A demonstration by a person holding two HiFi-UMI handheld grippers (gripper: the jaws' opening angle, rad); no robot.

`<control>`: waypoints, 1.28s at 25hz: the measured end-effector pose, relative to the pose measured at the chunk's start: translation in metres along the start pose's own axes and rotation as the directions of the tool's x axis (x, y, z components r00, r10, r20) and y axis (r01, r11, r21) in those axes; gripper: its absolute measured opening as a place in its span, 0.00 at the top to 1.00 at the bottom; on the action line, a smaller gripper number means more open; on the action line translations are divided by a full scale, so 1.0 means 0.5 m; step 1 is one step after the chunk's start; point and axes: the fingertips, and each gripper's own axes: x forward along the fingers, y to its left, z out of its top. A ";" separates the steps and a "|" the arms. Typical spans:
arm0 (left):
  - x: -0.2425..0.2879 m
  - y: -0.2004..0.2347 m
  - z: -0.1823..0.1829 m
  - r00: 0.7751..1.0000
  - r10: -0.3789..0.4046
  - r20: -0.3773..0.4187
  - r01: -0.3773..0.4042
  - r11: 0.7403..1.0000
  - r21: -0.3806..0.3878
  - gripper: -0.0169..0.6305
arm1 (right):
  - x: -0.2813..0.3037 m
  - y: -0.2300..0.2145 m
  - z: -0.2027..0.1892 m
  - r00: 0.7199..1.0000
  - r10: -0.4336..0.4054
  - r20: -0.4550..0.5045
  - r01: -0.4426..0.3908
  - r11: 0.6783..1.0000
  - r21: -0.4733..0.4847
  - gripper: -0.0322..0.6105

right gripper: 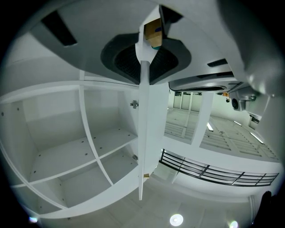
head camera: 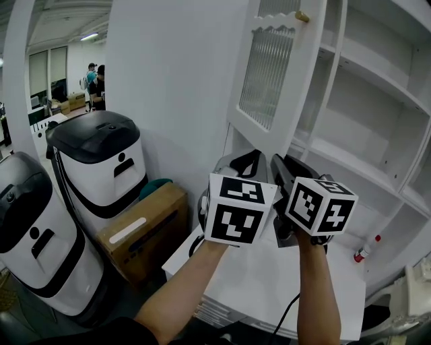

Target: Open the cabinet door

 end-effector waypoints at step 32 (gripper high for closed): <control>-0.113 0.159 0.002 0.986 0.166 0.019 -0.166 0.986 0.021 0.95 | 0.046 0.215 0.005 0.990 0.138 0.035 -0.133 0.985 -0.111 0.82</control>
